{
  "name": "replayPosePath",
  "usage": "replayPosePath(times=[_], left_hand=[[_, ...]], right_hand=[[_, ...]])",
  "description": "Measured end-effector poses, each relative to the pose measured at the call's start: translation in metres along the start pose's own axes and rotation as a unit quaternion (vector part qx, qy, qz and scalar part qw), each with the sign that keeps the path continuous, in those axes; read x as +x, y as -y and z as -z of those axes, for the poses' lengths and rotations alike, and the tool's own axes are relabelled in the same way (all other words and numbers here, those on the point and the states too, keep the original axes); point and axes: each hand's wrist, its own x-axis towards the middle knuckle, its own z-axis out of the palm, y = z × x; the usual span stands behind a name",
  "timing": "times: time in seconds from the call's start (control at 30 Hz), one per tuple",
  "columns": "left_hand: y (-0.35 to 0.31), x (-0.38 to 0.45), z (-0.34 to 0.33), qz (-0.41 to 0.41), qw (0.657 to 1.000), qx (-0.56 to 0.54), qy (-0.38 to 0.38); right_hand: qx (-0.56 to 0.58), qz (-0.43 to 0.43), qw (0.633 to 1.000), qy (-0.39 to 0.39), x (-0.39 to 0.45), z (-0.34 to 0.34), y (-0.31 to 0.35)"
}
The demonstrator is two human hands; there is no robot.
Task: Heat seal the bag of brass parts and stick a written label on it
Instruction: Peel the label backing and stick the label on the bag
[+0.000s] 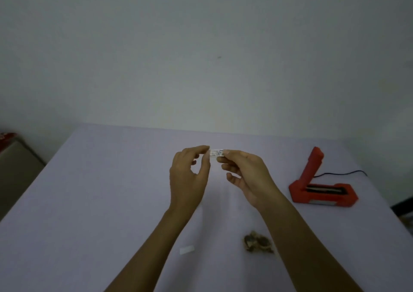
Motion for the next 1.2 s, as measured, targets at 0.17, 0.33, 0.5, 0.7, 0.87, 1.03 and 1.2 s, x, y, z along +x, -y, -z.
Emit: replayPosePath(times=[0.17, 0.33, 0.5, 0.7, 0.87, 1.03, 1.2], left_hand=[[-0.009, 0.005, -0.035, 0.126, 0.986, -0.073, 0.075], [-0.010, -0.003, -0.080, 0.144, 0.980, -0.068, 0.119], [0.020, -0.037, -0.124, 0.215, 0.958, -0.036, 0.184], [0.067, -0.096, -0.168, 0.330, 0.912, 0.021, 0.242], [0.097, -0.126, -0.191, 0.389, 0.887, 0.073, 0.238], [0.113, -0.133, -0.202, 0.382, 0.880, 0.117, 0.258], [0.119, -0.139, -0.212, 0.368, 0.871, 0.154, 0.286]], right_hand=[[0.003, -0.008, 1.000, -0.024, 0.007, 0.038, -0.001], [-0.035, -0.016, 0.998, -0.059, 0.022, 0.085, -0.011], [-0.118, -0.040, 0.987, -0.100, 0.041, 0.134, -0.055], [-0.163, -0.148, 0.969, -0.108, 0.066, 0.179, -0.124], [-0.226, -0.190, 0.952, -0.086, 0.087, 0.194, -0.173], [-0.308, -0.184, 0.930, -0.079, 0.101, 0.196, -0.196], [-0.372, -0.176, 0.908, -0.075, 0.109, 0.201, -0.206]])
